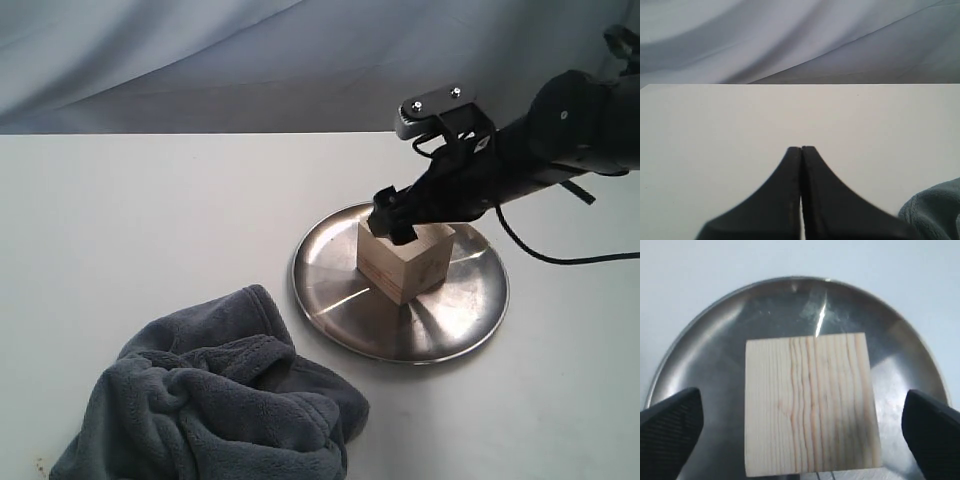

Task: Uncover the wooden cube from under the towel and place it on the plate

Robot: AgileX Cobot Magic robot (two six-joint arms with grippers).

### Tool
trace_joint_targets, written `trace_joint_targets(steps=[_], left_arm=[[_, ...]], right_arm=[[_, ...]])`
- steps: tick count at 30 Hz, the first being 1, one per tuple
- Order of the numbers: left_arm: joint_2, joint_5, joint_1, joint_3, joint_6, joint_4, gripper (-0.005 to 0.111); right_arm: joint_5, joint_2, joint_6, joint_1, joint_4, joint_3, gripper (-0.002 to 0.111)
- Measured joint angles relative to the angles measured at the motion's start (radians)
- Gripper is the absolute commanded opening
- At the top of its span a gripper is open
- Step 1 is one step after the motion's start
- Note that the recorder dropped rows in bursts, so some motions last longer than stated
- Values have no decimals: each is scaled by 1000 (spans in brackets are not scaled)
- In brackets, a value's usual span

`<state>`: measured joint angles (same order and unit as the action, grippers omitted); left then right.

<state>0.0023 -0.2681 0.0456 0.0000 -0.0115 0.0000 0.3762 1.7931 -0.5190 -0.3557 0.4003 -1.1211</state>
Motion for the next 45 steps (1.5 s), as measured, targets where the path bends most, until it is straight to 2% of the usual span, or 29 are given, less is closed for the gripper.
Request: trace_joint_targets(steps=[17, 20, 21, 23, 24, 25, 26, 27, 28, 29, 36, 41, 45], left_arm=[[0, 0, 0, 0, 0, 0, 0], [0, 0, 0, 0, 0, 0, 0], [0, 0, 0, 0, 0, 0, 0], [0, 0, 0, 0, 0, 0, 0], [0, 0, 0, 0, 0, 0, 0], [0, 0, 0, 0, 0, 0, 0], [0, 0, 0, 0, 0, 0, 0], [0, 0, 0, 0, 0, 0, 0], [0, 0, 0, 0, 0, 0, 0], [0, 0, 0, 0, 0, 0, 0], [0, 0, 0, 0, 0, 0, 0], [0, 0, 0, 0, 0, 0, 0], [0, 0, 0, 0, 0, 0, 0]], right_arm=[[-169, -340, -19, 0, 10, 2, 104], [-173, -426, -24, 0, 10, 2, 100], [-173, -448, -24, 0, 10, 2, 97], [-174, -528, -24, 0, 10, 2, 78], [-174, -549, -24, 0, 10, 2, 60], [-174, -600, -24, 0, 8, 2, 53], [-171, -621, -24, 0, 3, 2, 33], [-145, -675, -27, 0, -22, 2, 24], [-124, -702, -27, 0, -35, 2, 3], [-71, -755, -27, 0, -52, 2, 0], [129, -993, -33, 0, -58, 13, 0], [90, -1180, -72, 0, -48, 154, 0], [13, -1306, -72, 0, 30, 306, 0]])
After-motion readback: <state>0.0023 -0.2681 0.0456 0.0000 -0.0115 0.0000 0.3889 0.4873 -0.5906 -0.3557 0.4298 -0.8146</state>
